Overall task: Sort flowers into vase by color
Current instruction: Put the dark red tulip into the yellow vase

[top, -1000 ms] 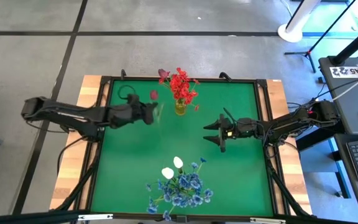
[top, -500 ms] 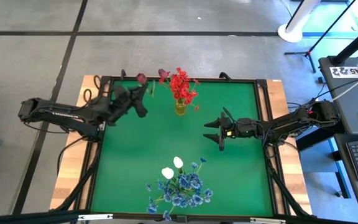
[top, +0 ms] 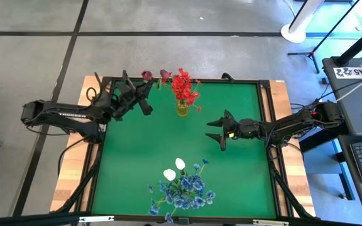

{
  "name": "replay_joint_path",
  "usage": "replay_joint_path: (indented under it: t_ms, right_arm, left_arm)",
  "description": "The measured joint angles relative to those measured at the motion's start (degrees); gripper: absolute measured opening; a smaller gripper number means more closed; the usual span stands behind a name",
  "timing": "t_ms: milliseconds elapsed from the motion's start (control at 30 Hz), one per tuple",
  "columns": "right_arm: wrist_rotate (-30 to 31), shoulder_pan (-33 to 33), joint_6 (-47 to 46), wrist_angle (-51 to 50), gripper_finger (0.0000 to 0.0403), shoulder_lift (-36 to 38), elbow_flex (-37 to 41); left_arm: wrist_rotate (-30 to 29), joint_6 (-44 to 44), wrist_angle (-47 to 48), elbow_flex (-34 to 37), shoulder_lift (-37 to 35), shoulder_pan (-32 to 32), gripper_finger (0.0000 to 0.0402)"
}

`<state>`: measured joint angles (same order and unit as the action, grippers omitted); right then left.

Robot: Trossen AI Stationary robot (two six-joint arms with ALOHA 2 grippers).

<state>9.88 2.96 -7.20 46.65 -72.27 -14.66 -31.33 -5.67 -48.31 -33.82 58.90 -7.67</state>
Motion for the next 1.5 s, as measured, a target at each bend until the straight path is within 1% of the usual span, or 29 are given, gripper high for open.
replay_joint_path:
  t_ms: [200, 367, 500, 633, 733, 867, 967, 1133, 1333, 1500]
  right_arm:
    - [0.1, 0.0, -0.1, 0.3, 0.0248, 0.0, 0.0]
    - [0.1, 0.0, -0.2, 0.3, 0.0248, 0.0, 0.0]
    - [0.1, 0.0, -0.2, 0.3, 0.0248, 0.0, 0.0]
    - [0.0, 0.0, -0.2, 0.3, 0.0248, 0.0, 0.0]
    - [0.0, 0.0, -0.2, -0.1, 0.0248, 0.0, 0.0]
    - [0.0, 0.0, -0.2, -0.6, 0.0248, 0.0, 0.0]
    - [0.0, 0.0, -0.1, -0.6, 0.0248, 0.0, 0.0]
    - [0.0, -0.1, 0.0, -0.6, 0.0248, 0.0, 0.0]
    - [0.0, -0.1, 0.2, -0.6, 0.0248, 0.0, 0.0]
    - [-0.3, -1.4, 0.1, -1.3, 0.0248, 0.0, 0.0]
  left_arm:
    - [7.0, 0.6, -6.1, 0.0, 2.3, -4.1, 0.0000]
    - [12.9, 3.8, -7.5, -0.1, 3.5, -6.9, 0.0000]
    - [13.2, 5.3, -6.7, -0.1, 7.2, -7.7, 0.0000]
    - [15.5, 5.6, -10.3, -0.2, 10.6, -7.9, 0.0000]
    - [16.9, 5.1, -10.5, -2.0, 12.3, -7.9, 0.0000]
    - [17.5, 2.1, -8.8, -5.5, 12.6, -7.7, 0.0000]
    - [17.5, -0.7, -3.7, -8.3, 12.7, -7.2, 0.0000]
    - [17.3, -2.6, 4.5, -12.1, 12.7, -7.2, 0.0000]
    - [17.3, -3.8, 5.2, -12.2, 12.7, -7.2, 0.0000]
    - [16.9, -4.0, 5.2, -12.2, 12.7, -7.2, 0.0000]
